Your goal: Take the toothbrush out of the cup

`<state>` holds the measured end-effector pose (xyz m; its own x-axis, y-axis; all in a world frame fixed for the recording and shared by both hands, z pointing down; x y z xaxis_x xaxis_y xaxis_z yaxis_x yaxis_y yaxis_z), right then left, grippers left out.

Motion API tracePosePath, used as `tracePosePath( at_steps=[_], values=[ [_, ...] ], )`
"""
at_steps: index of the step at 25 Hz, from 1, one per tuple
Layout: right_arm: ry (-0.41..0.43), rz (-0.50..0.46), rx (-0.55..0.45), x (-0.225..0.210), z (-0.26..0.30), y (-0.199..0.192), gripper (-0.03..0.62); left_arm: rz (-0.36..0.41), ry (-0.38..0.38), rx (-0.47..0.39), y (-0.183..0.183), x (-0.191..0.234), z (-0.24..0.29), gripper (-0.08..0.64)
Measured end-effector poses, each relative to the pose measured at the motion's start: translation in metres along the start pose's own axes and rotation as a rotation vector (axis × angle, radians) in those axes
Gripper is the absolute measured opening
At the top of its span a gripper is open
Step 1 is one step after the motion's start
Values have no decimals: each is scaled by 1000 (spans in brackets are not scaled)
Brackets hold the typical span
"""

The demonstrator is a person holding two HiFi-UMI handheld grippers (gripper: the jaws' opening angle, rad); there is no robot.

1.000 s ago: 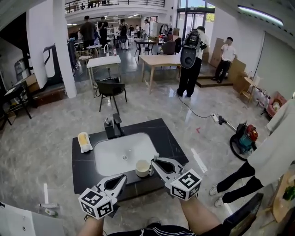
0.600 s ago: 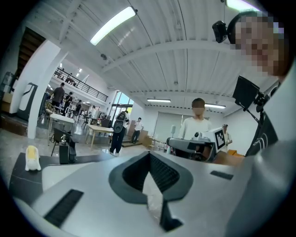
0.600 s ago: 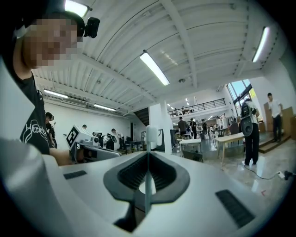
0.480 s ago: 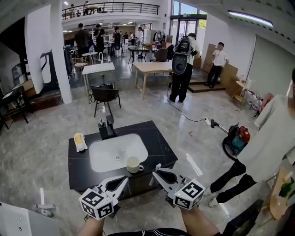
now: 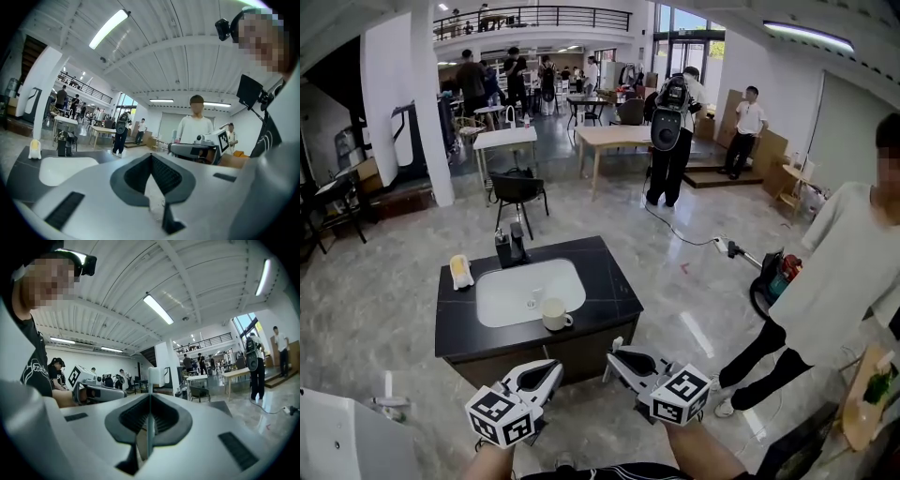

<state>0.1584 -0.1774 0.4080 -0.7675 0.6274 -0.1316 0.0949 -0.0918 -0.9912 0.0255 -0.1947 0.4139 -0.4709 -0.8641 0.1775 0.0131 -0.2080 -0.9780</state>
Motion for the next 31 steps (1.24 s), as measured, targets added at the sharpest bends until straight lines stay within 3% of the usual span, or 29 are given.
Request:
tracePosePath(
  at_steps=[8,31],
  values=[
    [46,-4,-9,17,-16,3,14,27,15,-6,3,-32,-8,5],
    [48,8,-21,23,-27,6,14,32,12,-13,8,-43,-12,5]
  ],
)
Point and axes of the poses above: the fingertips, and each gripper's own axes: z forward along the fingers, x to its left, y out of its top, the point moved 3 cm from there along -z, backward along the fingers, and after that the axes turned 1 degree about -x, right-handed, at the moved point
